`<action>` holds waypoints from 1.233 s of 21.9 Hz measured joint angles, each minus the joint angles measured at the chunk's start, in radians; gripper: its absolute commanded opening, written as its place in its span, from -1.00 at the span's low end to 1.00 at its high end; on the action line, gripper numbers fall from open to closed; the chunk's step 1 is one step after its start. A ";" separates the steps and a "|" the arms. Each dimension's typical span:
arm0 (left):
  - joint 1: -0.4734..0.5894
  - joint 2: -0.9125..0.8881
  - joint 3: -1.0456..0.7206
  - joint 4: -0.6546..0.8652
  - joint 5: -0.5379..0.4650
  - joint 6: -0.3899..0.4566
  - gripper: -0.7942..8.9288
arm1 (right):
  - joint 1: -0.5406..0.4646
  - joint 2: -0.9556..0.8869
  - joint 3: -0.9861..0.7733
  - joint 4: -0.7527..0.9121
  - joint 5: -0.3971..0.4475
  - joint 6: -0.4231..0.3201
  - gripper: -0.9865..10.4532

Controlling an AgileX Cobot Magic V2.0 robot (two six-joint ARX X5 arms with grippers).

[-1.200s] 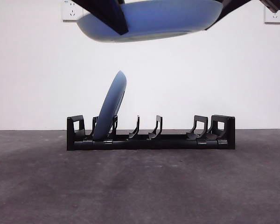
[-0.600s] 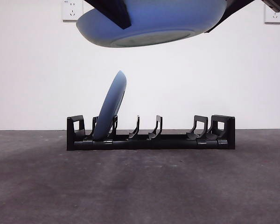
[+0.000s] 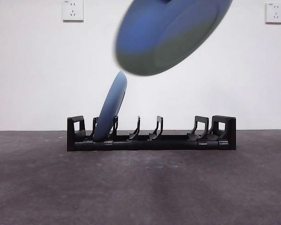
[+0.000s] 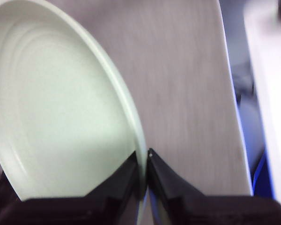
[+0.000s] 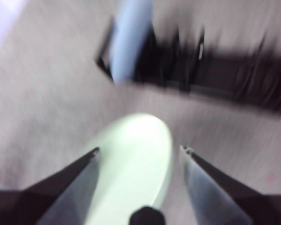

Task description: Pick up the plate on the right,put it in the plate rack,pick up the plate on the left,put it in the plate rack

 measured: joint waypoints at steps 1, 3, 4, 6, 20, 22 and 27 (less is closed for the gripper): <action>0.016 0.000 0.000 0.064 0.035 -0.043 -0.85 | 0.001 -0.024 0.035 -0.018 0.007 -0.005 -0.30; 0.058 0.002 0.000 0.222 0.076 -0.146 -0.85 | 0.002 -0.076 0.105 -0.053 0.011 -0.012 -0.30; 0.085 0.008 0.000 0.309 0.075 -0.204 -0.85 | 0.002 -0.108 0.137 -0.063 0.014 -0.015 -0.30; 0.140 0.036 0.000 0.467 0.075 -0.307 -0.85 | 0.002 -0.164 0.183 -0.074 0.014 -0.018 -0.30; 0.333 0.347 0.000 0.887 0.075 -0.586 -0.85 | 0.002 -0.239 0.222 -0.229 0.013 -0.049 -0.30; 0.351 0.385 0.001 0.894 0.074 -0.597 -0.85 | 0.002 -0.234 0.222 -0.229 0.013 -0.053 -0.30; 0.378 0.475 0.037 0.893 0.087 -0.607 -0.85 | 0.002 -0.228 0.222 -0.232 0.013 -0.067 -0.30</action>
